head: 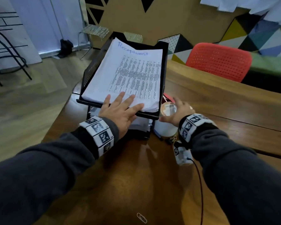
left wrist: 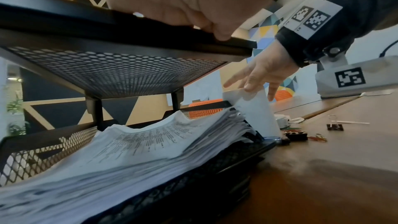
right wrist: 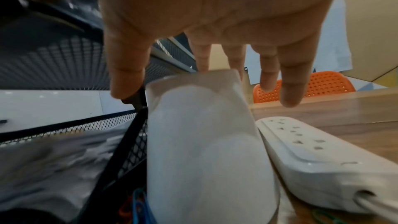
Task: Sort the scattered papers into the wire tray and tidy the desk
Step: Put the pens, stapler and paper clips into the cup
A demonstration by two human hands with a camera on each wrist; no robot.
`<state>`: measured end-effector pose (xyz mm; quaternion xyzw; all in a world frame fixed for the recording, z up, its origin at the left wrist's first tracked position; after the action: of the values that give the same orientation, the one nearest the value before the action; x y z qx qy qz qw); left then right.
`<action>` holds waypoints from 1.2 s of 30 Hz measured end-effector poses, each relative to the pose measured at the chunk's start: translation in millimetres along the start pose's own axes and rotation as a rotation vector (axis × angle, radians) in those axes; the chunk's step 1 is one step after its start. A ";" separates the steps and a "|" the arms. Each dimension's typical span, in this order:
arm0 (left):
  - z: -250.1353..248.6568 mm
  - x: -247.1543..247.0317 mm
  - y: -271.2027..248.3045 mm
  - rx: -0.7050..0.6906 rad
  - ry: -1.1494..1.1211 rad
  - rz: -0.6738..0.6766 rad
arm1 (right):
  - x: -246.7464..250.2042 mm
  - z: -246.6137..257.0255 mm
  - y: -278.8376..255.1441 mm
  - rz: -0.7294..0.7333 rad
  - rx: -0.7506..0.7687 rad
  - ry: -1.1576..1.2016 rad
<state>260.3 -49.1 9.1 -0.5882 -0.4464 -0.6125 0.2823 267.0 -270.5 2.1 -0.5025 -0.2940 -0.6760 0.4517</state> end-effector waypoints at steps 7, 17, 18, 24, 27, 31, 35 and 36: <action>-0.5 -5.5 2.6 0.051 0.021 -0.011 | -5.5 -7.1 1.4 -0.047 0.076 0.061; -86.2 12.6 -23.4 0.319 -0.842 -0.086 | 13.4 -74.6 -84.6 -0.216 -0.331 1.039; -95.6 7.2 -23.8 0.410 -0.983 0.041 | 6.6 -76.4 -96.5 -0.162 -0.327 1.057; -110.1 -4.0 -43.8 0.438 -0.958 0.226 | -23.1 -102.0 -119.9 0.210 -0.203 0.708; -110.6 -4.5 -64.0 0.086 -0.600 0.250 | -17.7 -129.3 -99.3 0.185 -0.177 0.522; -111.9 -13.6 -83.7 -0.263 -0.392 0.348 | -14.1 -161.5 -66.6 0.105 -0.301 0.079; -106.0 -22.6 -96.8 -0.468 -0.487 0.221 | -24.3 -141.8 -57.3 0.182 -0.067 -0.255; -99.1 -24.5 -98.7 -0.441 -0.542 0.202 | -30.4 -132.6 -57.3 0.192 -0.001 -0.253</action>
<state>131.6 -96.9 -27.0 -0.8171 -0.3019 -0.4848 0.0789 162.9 -349.9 -66.1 -0.6097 -0.2991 -0.5611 0.4733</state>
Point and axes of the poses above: each hand's wrist, its own y-axis towards the middle knuckle, its own x-axis out of the back of the hand, z = x × y, the point moved 3 cm from there along y, towards the middle knuckle, and after that the axes turned 14 degrees about -z, right-handed, at the moved point
